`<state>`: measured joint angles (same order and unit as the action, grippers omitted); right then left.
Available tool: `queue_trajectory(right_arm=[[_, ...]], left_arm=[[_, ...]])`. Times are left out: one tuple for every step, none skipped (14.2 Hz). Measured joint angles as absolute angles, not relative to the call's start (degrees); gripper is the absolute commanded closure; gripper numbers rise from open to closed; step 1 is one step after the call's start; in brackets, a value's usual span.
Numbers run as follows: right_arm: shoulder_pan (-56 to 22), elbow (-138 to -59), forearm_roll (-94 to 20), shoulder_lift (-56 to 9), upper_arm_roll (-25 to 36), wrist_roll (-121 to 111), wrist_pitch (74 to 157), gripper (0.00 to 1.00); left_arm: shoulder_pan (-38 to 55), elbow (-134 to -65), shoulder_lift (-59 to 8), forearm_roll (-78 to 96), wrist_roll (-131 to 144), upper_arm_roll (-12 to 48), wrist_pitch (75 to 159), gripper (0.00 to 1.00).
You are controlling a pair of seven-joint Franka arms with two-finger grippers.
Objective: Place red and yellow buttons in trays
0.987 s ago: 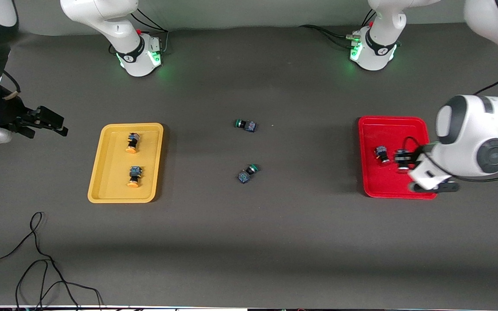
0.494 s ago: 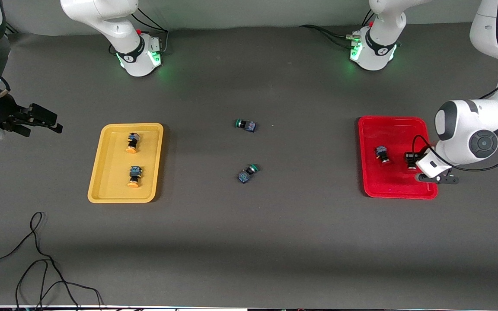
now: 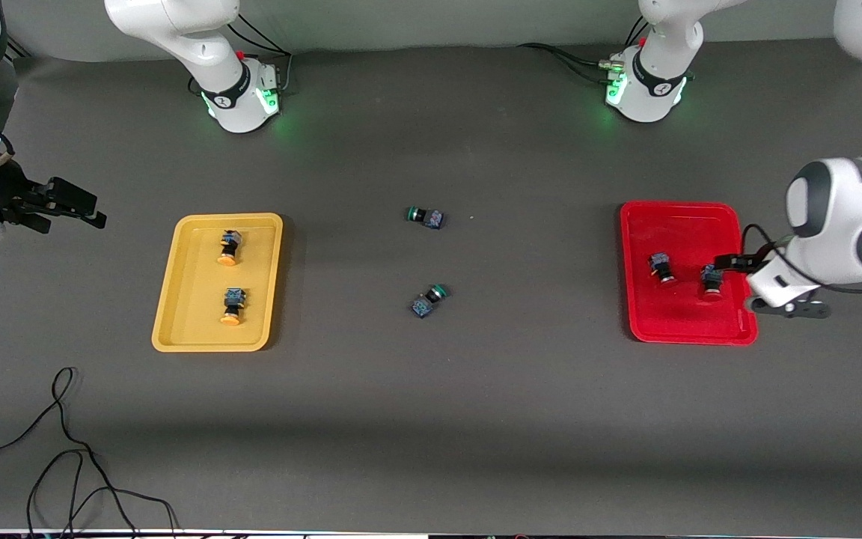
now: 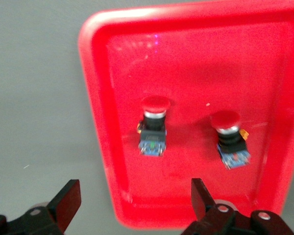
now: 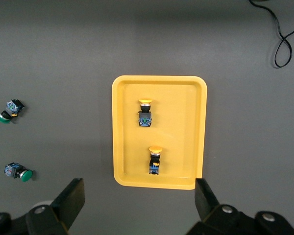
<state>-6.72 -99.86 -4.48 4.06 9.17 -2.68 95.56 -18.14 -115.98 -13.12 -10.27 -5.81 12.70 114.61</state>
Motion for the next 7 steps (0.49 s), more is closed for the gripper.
queue_trajectory(right_arm=[[-6.72,-99.87,-4.47,4.05,9.17,-2.68,95.56,0.0],[-6.73,-99.87,-4.47,4.05,9.15,-2.68,95.56,0.0],[-6.74,-99.86,-4.47,4.05,9.1,-2.68,95.56,0.0],[-6.75,-99.85,-4.47,4.05,8.98,-2.68,95.56,0.0],[-6.76,-99.85,-4.44,4.05,8.74,-2.68,95.56,0.0],[-6.77,-99.85,-4.12,4.03,8.36,-2.68,95.56,0.0],[-6.79,-99.86,-3.45,3.95,7.92,-2.65,95.56,0.0]], left_arm=[[-18.1,-114.91,-10.94,-9.69,-5.81,13.18,112.14,0.0],[-18.06,-113.94,-8.72,-8.45,-5.81,13.6,109.86,0.0],[-18.04,-112.86,-6.44,-6.83,-5.81,13.99,107.44,0.0],[-18.02,-111.61,-4.4,-5.62,-5.82,14.41,104.87,0.0],[-18.0,-110.08,-2.71,-4.82,-5.82,14.87,102.09,0.0],[-17.99,-108.14,-1.42,-4.09,-5.82,15.42,99.32,0.0],[-17.96,-105.89,-0.75,-3.02,-5.82,16.03,96.81,0.0]])
